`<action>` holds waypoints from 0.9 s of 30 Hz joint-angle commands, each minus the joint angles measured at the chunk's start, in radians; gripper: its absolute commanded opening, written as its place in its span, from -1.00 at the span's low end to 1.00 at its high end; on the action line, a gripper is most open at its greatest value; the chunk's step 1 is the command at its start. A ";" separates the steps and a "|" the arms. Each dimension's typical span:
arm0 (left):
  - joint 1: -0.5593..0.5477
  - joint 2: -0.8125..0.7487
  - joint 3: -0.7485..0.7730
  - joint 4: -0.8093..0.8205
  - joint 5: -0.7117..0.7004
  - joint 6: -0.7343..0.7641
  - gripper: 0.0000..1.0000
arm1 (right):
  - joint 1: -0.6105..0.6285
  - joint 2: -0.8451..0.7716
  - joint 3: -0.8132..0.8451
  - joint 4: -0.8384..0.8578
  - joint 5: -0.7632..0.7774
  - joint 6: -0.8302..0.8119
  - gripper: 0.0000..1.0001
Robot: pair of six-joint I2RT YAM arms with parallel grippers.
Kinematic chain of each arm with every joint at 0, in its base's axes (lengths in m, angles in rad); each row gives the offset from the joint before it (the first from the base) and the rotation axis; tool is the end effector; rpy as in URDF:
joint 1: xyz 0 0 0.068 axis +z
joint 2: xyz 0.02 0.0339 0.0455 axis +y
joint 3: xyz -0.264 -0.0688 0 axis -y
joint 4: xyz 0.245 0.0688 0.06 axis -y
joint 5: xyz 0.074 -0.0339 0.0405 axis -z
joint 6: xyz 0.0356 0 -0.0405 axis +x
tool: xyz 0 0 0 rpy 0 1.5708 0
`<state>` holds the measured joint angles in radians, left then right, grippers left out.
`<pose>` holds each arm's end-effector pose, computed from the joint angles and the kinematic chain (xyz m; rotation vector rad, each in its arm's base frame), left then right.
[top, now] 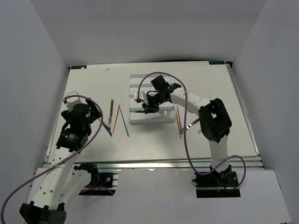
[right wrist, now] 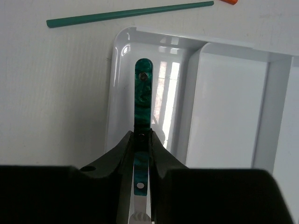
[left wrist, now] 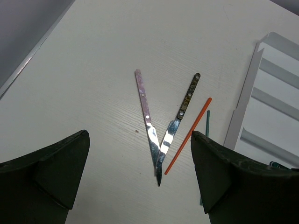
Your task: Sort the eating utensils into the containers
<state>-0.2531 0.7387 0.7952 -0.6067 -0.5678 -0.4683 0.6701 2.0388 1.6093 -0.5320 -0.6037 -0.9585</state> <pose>0.1546 -0.0202 0.3106 -0.5406 1.9573 0.1512 0.3370 0.2928 0.2169 -1.8980 1.4697 0.6282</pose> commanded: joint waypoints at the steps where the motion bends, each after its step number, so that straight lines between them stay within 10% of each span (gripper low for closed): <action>1: -0.005 -0.007 0.002 -0.002 -0.009 -0.001 0.96 | 0.002 -0.026 0.014 0.044 0.025 -0.020 -0.93; 5: -0.005 -0.005 0.002 -0.002 -0.009 -0.001 0.96 | 0.002 -0.029 0.017 0.052 0.045 -0.009 -0.11; 8: -0.005 -0.005 0.002 -0.004 -0.010 -0.001 0.96 | 0.002 -0.054 0.023 0.055 0.036 0.000 0.04; 10: -0.005 -0.007 0.002 -0.002 -0.010 -0.001 0.96 | 0.002 -0.087 0.021 0.066 0.030 0.007 0.74; 15: -0.005 -0.010 0.001 -0.004 -0.014 -0.001 0.96 | 0.000 -0.221 -0.046 0.215 0.138 0.180 0.79; 19: -0.005 -0.015 0.001 -0.004 -0.015 -0.003 0.96 | -0.003 -0.342 -0.117 0.567 0.984 0.821 0.79; 21: -0.005 -0.013 0.001 -0.002 -0.015 -0.003 0.96 | -0.016 -0.377 -0.088 0.404 1.375 1.149 0.79; 27: -0.005 -0.016 0.001 -0.002 -0.010 -0.001 0.96 | -0.119 -0.485 -0.222 0.100 1.267 1.475 0.76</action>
<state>-0.2531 0.7364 0.7952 -0.6067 -0.5682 -0.4686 0.6025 1.5726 1.4555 -0.2504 0.5156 0.1490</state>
